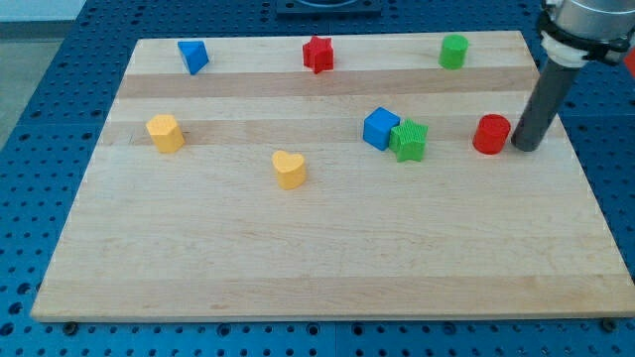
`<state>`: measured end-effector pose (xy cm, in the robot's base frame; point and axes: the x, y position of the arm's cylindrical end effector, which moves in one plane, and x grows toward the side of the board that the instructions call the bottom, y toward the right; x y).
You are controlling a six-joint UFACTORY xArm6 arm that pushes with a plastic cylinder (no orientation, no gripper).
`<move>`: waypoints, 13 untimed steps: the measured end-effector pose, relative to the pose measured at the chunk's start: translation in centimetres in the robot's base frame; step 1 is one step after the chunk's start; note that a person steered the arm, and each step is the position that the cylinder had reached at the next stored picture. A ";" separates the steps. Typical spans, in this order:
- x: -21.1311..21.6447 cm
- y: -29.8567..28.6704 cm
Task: Move the yellow heart towards the bottom left
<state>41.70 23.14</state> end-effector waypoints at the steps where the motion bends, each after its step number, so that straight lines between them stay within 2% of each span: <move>1: -0.2 -1.2; 4: -0.8 -2.4; 5: 0.6 -2.2; 6: 4.4 -2.1; 7: 6.0 -5.3; 9: 6.0 -15.3; 11: 2.7 -24.1; 13: 2.1 -31.8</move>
<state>43.81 -8.61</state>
